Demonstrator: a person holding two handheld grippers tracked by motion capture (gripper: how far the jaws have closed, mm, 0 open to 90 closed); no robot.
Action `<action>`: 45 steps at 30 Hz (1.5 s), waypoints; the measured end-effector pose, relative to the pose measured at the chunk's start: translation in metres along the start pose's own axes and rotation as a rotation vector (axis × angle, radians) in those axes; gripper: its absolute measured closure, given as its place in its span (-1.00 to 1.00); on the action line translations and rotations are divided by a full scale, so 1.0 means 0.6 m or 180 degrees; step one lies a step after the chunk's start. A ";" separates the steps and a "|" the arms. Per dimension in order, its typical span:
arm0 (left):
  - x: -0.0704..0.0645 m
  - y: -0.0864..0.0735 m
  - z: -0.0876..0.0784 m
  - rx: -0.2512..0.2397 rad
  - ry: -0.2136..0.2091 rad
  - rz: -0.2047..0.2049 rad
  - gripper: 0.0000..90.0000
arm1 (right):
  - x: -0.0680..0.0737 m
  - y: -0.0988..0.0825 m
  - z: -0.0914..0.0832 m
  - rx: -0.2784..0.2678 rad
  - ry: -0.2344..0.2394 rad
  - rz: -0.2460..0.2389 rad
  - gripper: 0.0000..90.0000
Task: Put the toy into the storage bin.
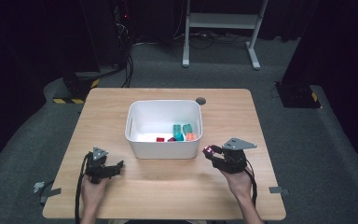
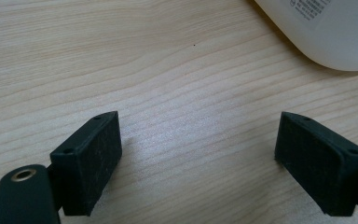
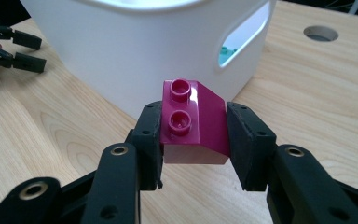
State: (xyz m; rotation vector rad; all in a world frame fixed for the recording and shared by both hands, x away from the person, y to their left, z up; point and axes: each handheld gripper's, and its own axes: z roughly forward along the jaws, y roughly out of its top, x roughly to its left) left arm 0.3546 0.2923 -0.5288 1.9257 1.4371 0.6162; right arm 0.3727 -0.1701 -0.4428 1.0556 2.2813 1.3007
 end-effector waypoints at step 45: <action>0.000 0.000 0.000 0.0002 0.0000 0.0002 -0.68 | -0.003 0.162 0.015 -0.0119 0.0352 -0.0089 0.30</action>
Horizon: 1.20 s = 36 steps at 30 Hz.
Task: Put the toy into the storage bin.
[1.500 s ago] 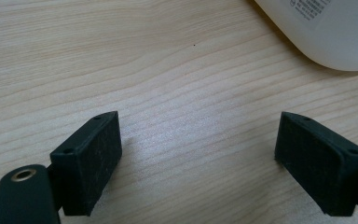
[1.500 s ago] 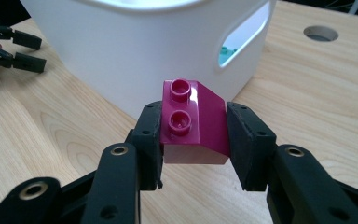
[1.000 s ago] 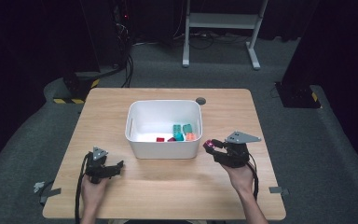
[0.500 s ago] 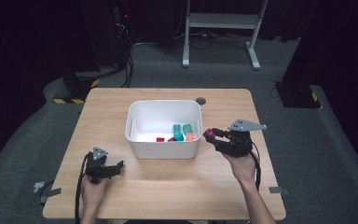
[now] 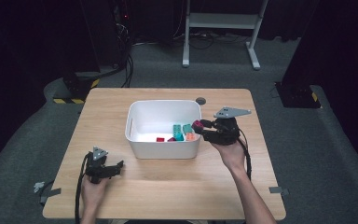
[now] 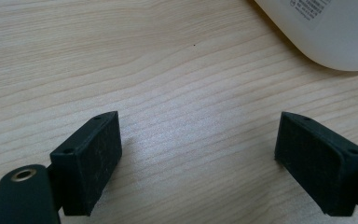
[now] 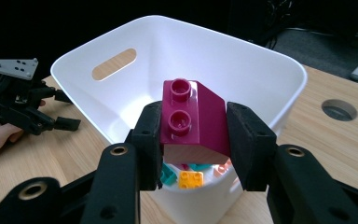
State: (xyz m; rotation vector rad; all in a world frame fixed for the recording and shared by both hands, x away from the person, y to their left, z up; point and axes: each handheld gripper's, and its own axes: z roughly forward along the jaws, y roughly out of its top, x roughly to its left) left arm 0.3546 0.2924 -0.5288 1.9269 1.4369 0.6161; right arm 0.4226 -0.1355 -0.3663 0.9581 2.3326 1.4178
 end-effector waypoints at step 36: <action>0.000 0.000 0.000 -0.0001 -0.0001 -0.0002 -0.68 | -0.023 -0.076 -0.014 -0.0104 -0.0190 0.0255 -0.05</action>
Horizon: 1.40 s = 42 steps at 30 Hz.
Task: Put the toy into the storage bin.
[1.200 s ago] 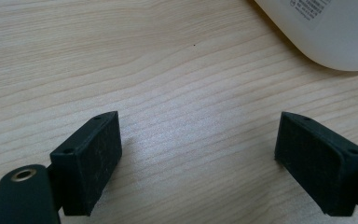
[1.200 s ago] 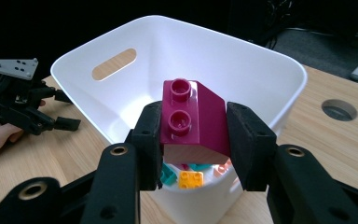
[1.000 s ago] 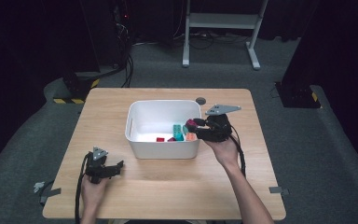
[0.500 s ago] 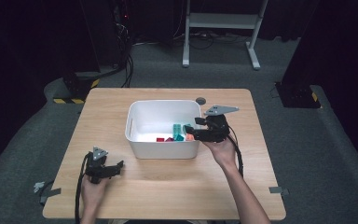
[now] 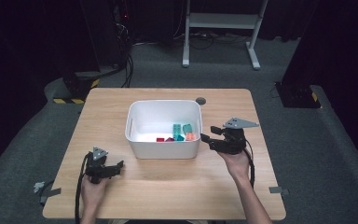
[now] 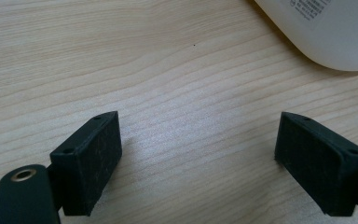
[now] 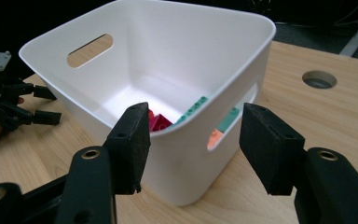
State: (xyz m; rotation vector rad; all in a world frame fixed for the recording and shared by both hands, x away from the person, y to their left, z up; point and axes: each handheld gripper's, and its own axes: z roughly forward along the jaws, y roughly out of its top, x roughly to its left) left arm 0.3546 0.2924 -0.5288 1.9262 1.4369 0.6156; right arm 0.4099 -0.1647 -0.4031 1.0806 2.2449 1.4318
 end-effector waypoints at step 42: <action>0.000 0.000 0.000 0.0000 0.0001 0.0002 -0.68 | -0.038 -0.202 0.032 0.0670 -0.0720 0.0136 -0.03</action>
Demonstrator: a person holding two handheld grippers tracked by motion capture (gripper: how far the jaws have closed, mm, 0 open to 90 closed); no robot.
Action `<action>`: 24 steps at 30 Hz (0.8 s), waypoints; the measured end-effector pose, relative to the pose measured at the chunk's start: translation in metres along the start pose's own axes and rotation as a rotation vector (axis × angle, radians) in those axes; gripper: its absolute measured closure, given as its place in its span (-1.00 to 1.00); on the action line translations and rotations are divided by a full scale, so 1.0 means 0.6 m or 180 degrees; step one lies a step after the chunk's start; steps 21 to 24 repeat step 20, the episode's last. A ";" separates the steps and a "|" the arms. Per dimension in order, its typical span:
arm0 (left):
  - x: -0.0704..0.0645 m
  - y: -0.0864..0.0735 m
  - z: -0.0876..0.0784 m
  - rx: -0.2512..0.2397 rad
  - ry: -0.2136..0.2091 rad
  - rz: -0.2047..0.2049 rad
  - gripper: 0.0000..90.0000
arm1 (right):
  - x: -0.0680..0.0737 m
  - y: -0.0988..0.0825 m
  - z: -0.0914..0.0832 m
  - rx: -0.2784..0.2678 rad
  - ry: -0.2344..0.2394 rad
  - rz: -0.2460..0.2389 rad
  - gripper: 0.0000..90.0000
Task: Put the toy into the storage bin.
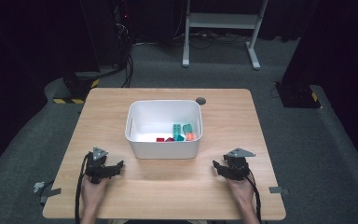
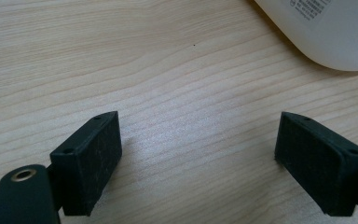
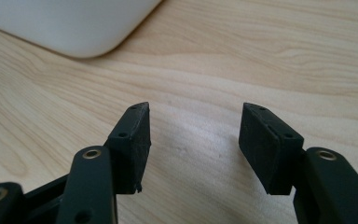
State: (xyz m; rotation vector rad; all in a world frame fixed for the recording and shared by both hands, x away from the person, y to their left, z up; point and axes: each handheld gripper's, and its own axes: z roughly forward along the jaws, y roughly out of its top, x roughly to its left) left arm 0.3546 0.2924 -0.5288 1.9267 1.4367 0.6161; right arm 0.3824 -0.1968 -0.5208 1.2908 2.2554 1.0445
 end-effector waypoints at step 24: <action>0.000 0.000 0.000 0.0001 0.0002 0.0003 -0.68 | 0.021 -0.007 0.001 0.0073 -0.0136 -0.0210 -0.34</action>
